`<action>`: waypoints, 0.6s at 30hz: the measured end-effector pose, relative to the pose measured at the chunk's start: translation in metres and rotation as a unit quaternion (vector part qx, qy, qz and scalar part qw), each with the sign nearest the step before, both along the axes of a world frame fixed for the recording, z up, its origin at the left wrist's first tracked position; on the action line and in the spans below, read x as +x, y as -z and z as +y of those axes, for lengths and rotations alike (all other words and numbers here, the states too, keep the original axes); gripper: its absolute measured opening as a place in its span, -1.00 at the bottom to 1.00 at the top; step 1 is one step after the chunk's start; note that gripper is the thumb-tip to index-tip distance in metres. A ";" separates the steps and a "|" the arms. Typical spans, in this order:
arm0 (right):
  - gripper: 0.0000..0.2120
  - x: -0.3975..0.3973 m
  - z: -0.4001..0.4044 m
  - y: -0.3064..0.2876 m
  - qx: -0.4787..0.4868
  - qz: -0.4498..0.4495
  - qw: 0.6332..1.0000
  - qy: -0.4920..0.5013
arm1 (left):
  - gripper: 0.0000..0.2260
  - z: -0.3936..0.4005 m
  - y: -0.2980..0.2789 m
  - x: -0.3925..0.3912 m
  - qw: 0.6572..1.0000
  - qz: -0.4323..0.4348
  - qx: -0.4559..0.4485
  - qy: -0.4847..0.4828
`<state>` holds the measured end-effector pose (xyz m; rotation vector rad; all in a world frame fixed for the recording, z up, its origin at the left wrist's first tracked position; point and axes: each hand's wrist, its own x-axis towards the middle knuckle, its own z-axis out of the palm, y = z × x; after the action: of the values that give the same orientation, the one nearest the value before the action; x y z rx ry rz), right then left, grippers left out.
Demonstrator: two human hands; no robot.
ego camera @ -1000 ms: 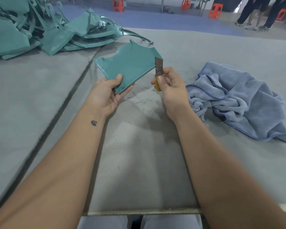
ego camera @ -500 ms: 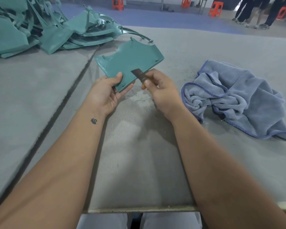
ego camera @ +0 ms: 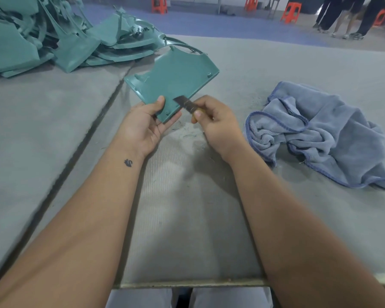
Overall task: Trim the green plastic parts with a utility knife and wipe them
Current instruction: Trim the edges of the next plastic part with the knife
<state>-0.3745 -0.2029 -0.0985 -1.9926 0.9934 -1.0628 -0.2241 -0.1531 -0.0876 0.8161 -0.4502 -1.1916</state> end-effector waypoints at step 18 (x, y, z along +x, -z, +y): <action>-0.67 -0.006 -0.008 -0.001 0.088 -0.148 0.983 0.062 | -0.85 -0.003 0.001 -0.002 0.999 -0.033 0.004 0.003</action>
<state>-0.3806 -0.2107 -0.0974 -1.5936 1.0200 -1.2494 -0.2266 -0.1559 -0.0889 0.8636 -0.5029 -1.1743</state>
